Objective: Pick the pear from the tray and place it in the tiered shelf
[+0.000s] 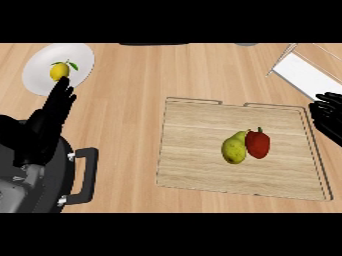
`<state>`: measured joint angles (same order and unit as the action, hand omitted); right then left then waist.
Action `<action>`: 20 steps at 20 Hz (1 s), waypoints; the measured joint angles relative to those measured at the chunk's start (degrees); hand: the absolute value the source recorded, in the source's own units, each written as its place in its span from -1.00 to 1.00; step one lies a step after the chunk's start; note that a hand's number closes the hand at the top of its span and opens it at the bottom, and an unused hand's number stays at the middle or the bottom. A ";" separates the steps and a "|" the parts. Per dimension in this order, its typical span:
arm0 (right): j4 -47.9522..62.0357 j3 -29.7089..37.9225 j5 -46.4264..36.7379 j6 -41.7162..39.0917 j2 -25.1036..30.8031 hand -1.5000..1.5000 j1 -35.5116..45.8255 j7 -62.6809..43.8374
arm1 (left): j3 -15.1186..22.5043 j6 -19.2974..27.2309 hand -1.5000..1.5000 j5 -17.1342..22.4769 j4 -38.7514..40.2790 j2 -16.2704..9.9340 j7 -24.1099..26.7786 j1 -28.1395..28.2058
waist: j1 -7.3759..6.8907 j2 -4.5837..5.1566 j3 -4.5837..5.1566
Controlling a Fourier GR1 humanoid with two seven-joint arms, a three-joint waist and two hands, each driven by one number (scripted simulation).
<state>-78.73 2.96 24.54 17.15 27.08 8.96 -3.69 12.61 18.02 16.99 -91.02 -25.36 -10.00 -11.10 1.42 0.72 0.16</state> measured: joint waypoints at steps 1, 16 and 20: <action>0.70 1.50 1.84 1.55 -1.90 -1.00 -0.39 -0.59 | -0.61 -0.34 0.00 0.74 0.00 -0.10 -0.40 -0.31 | -0.04 -0.14 -0.06; -13.60 -2.77 5.99 -6.80 12.01 -1.00 0.12 -28.37 | -5.07 -6.98 0.00 2.88 5.49 0.84 0.98 -3.16 | -2.02 -0.58 0.07; -15.08 -9.64 -0.01 -13.07 21.58 -1.00 3.04 -36.92 | -4.82 -7.51 0.00 2.79 5.47 0.85 0.67 -4.01 | -3.18 -0.44 0.18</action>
<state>-93.81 -6.68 24.54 4.07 48.65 12.00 -40.61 7.79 10.51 19.78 -85.55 -24.50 -9.33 -15.11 -1.75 0.27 0.34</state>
